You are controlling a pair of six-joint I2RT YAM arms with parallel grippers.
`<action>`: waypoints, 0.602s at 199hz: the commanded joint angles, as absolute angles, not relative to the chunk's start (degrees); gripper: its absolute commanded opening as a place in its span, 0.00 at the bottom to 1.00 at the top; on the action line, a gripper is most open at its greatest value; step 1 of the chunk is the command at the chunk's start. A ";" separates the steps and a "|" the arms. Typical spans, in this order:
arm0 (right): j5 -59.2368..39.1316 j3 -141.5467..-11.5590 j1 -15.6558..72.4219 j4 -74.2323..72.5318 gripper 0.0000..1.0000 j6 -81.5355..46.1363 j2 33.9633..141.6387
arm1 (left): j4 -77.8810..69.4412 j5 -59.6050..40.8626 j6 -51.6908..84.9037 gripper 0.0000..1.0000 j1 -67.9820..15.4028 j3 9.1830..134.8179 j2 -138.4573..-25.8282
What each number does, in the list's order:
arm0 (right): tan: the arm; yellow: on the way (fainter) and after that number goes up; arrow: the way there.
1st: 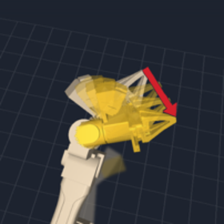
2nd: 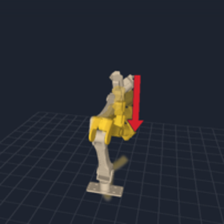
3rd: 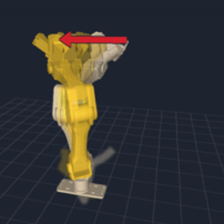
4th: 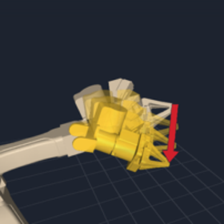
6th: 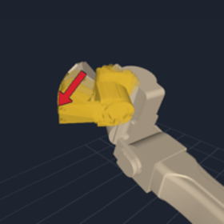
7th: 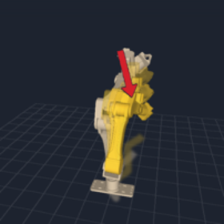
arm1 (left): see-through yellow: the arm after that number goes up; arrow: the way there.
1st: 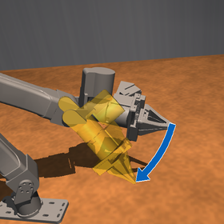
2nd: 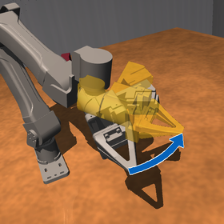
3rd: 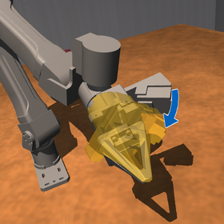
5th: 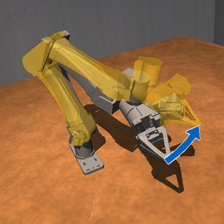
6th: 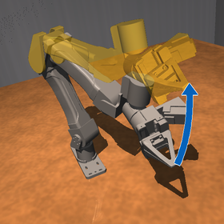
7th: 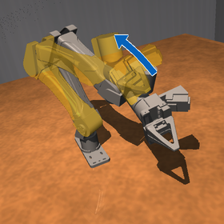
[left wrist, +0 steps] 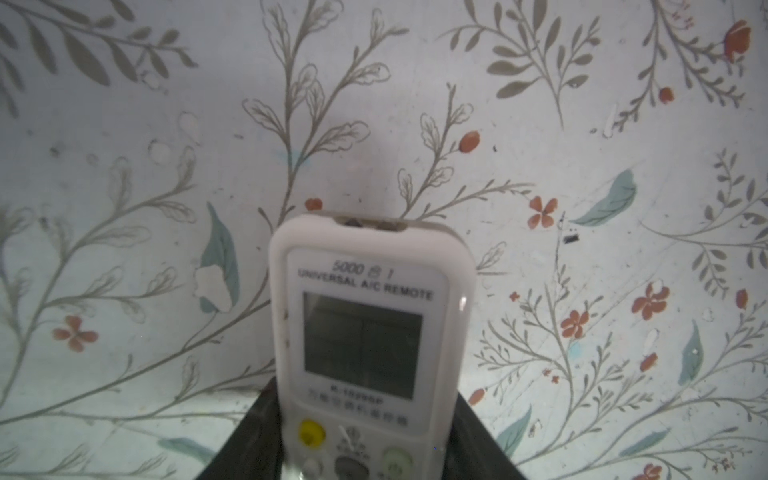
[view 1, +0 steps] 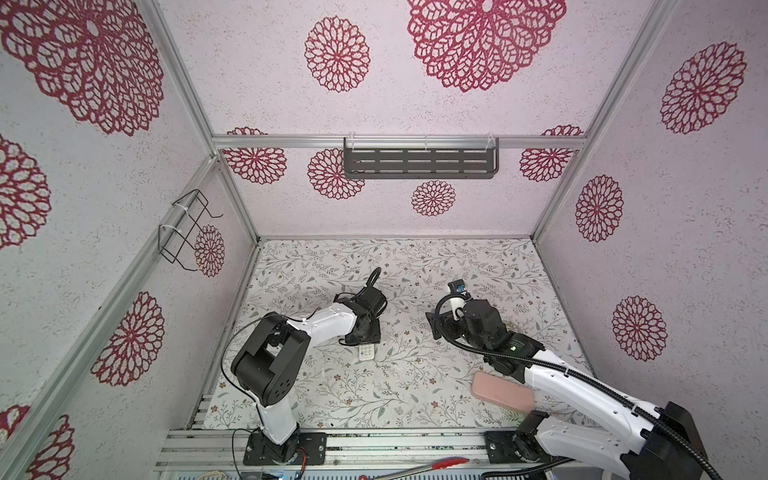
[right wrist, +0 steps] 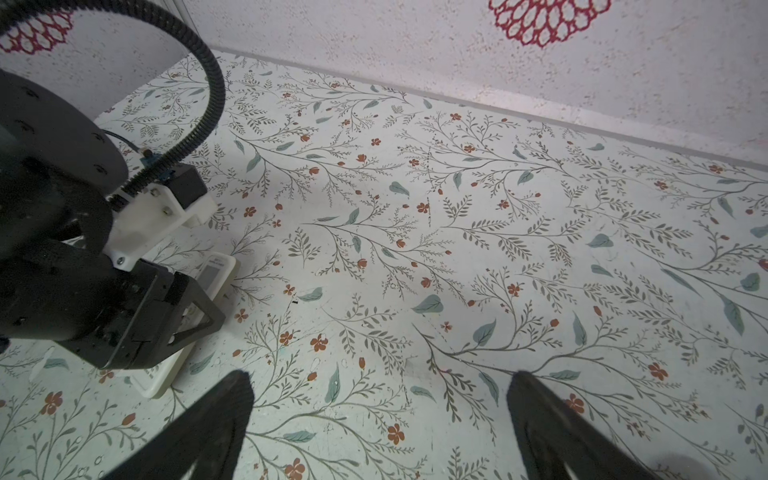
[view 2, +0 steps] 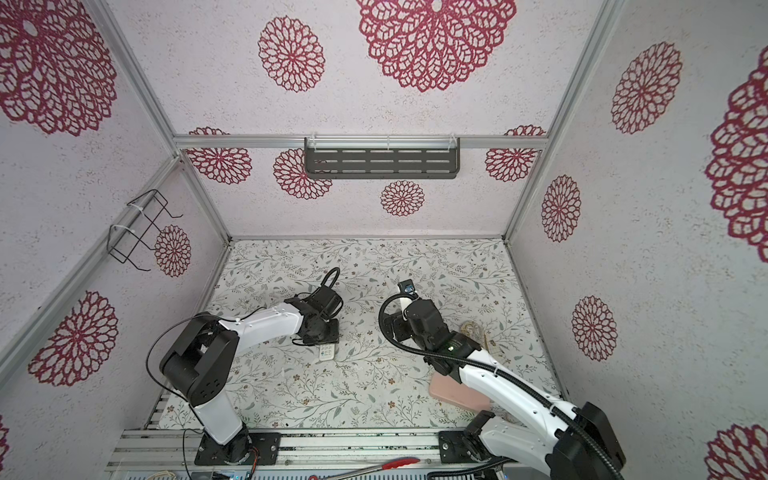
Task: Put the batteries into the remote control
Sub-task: 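Lower the remote onto the table with the left gripper and open it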
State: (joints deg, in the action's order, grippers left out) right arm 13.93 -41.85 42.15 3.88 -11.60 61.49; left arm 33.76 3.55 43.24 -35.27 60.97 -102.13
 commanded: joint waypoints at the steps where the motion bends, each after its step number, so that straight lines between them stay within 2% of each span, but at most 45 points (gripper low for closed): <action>1: 15.62 -42.12 41.66 1.85 0.99 -10.34 60.09 | 33.25 4.65 44.21 0.46 -35.82 60.28 -101.61; 19: 15.77 -42.32 41.49 1.84 0.99 -10.18 59.83 | 34.05 5.18 43.78 0.56 -35.78 60.73 -100.78; 95: 18.82 -42.35 40.98 3.29 0.99 -7.99 57.20 | 38.66 6.97 43.08 0.82 -35.55 62.47 -93.60; 120: 22.68 -41.53 40.27 3.58 0.99 -6.24 55.26 | 43.22 9.88 42.05 0.98 -33.89 63.41 -88.00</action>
